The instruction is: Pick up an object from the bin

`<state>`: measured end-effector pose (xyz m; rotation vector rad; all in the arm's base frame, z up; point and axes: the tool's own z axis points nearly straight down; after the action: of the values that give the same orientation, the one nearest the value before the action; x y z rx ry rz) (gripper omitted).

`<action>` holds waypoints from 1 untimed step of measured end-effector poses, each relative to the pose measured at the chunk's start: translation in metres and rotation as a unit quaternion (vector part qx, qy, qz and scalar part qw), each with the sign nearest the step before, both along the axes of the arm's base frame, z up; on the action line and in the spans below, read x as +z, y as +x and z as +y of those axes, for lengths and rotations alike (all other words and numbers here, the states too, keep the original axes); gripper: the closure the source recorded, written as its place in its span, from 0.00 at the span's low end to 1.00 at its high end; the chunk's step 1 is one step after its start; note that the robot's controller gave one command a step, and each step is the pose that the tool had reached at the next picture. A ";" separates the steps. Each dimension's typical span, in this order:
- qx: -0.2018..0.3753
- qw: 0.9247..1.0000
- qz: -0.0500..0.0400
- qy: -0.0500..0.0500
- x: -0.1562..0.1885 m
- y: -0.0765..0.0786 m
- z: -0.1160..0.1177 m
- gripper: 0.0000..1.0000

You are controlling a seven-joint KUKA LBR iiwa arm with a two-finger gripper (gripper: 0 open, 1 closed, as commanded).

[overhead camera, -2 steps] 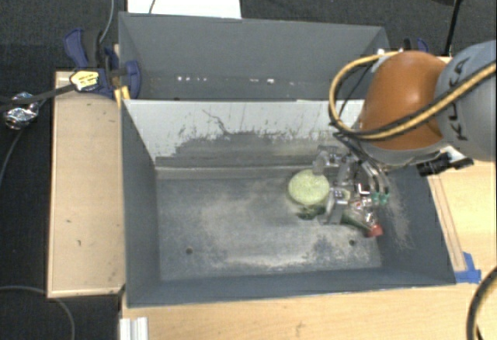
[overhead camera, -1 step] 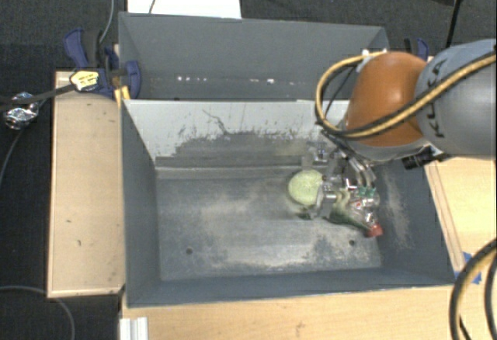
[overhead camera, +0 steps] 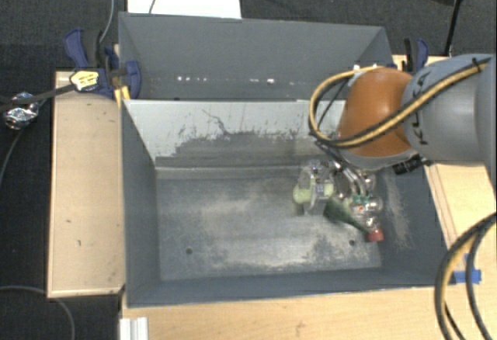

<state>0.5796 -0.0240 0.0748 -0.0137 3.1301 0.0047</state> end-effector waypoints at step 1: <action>0.000 1.000 0.000 0.000 0.000 0.000 0.000 1.00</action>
Offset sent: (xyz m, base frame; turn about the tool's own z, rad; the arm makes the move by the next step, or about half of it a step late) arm 0.0112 -0.0089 0.1067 -0.0015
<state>0.5797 -0.0240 0.0750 -0.0137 3.1297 0.0047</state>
